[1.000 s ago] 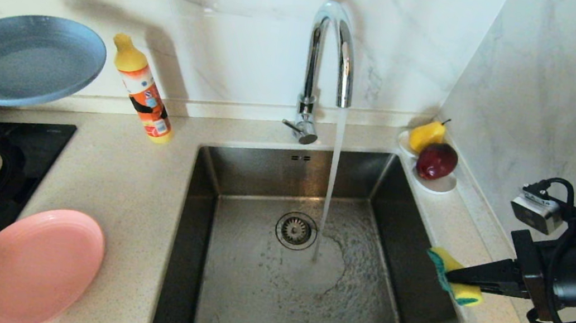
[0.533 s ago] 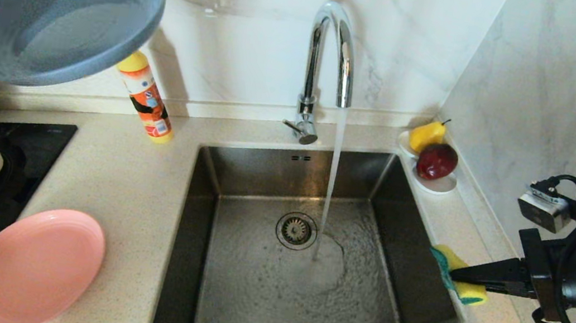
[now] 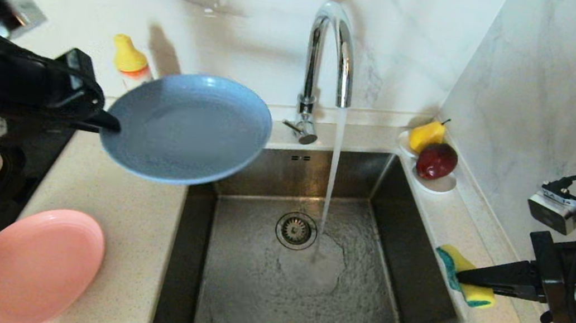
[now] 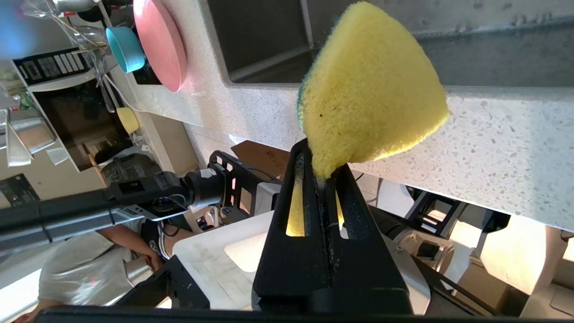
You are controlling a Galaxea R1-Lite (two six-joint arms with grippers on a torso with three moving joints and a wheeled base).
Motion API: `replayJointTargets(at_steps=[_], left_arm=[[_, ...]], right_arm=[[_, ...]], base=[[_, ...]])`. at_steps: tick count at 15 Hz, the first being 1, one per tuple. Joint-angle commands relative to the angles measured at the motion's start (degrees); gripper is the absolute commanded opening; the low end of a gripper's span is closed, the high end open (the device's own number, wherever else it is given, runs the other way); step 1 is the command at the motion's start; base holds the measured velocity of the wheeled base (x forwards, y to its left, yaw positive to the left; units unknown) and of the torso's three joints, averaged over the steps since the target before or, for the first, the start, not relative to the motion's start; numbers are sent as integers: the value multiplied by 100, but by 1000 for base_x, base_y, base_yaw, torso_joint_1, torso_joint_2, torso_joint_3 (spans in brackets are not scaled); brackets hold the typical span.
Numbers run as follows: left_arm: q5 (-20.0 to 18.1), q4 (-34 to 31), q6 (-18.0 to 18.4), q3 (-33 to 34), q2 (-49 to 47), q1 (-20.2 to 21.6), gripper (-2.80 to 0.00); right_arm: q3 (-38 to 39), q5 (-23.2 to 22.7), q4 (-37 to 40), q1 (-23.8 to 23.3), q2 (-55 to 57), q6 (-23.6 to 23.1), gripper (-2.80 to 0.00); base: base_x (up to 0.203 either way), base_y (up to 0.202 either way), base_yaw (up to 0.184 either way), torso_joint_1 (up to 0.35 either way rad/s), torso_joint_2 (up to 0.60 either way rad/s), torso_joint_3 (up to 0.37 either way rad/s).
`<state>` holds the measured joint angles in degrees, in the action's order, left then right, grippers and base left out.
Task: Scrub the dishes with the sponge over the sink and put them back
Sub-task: Wash the plate
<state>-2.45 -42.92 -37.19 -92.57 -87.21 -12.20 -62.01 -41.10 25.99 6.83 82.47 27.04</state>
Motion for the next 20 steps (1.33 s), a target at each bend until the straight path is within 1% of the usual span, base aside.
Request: replayJointTargets(at_steps=[1,3,5,7,9,14,15,16,20], left_arm=[[119,440,-195,410,-572,-506,-280],[322,880,-253,528,-933,-754,-280],[648,1217,-265,489,-1345,-934,-280],[783,1685,-263,477,-1699,-1130,-280],[956,2195,-255,440,-2078,-1419,-280],[1048,2908,-238,111,-2753,-1753,-280],[1052,3173,-238,51,-2894,-1809,-280],[1053,3272,-243,-28,-2993,-1894,-280],[1036,3306,-244,-156,-3128,-2138,-280]], right_arm=[[-47,-56,44,11,-135,36,-280],[-104,-56,46,38,-205,45,-280],[-81,-56,39,29,-183,56,-280],[-6,-56,11,29,-161,38,-280],[5,-56,11,29,-137,38,-280],[22,-56,37,12,-274,31,-280],[56,-58,20,12,-304,32,-280],[73,-65,20,12,-344,34,-280],[84,-129,38,12,-451,38,-280]], base=[[0,0,0,0,0,0],[0,0,0,0,0,0],[0,0,0,0,0,0],[0,0,0,0,0,0],[0,0,0,0,0,0],[0,0,0,0,0,0],[0,0,0,0,0,0],[0,0,0,0,0,0],[0,0,0,0,0,0]])
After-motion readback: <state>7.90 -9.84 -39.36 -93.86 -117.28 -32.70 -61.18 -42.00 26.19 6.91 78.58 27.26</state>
